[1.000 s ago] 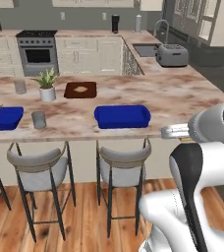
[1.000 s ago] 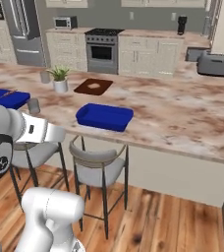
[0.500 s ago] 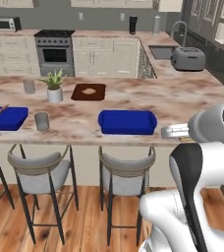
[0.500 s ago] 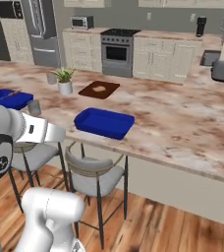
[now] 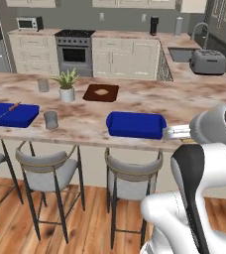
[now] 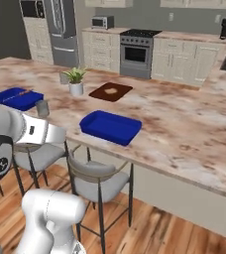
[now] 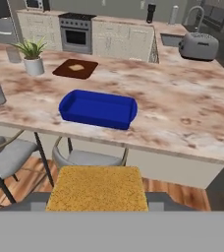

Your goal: Take the cakes from the fridge and place them on the empty tray on the dining counter.

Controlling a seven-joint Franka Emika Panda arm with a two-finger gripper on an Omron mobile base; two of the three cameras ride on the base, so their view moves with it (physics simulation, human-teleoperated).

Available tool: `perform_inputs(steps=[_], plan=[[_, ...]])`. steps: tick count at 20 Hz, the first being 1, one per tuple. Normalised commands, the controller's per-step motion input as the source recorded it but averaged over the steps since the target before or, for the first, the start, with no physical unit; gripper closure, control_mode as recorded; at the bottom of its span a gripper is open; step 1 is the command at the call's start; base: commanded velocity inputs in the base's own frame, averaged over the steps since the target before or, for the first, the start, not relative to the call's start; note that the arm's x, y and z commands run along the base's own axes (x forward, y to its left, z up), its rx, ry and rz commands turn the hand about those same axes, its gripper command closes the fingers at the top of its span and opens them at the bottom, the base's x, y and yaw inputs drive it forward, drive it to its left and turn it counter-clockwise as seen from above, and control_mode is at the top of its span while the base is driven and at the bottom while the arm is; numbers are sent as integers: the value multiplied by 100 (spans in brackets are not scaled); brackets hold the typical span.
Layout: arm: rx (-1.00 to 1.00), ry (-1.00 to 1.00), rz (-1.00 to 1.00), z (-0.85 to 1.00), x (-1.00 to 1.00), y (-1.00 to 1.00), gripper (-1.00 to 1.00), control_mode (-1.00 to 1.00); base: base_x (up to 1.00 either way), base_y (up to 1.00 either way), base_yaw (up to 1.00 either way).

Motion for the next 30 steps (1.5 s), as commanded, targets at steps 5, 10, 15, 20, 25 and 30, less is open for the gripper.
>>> perform_inputs(steps=[5, 10, 15, 20, 25, 30], plan=[[0, 0, 0, 0, 0, 0, 100, 100, 21, -39, 25], [0, 0, 0, 0, 0, 0, 100, 100, 20, -46, 25], [0, 0, 0, 0, 0, 0, 100, 100, 17, -48, 26], [0, 0, 0, 0, 0, 0, 100, 100, 13, -49, 26], [0, 0, 0, 0, 0, 0, 100, 100, 11, -48, 25], [0, 0, 0, 0, 0, 0, 100, 100, 13, -43, 24]])
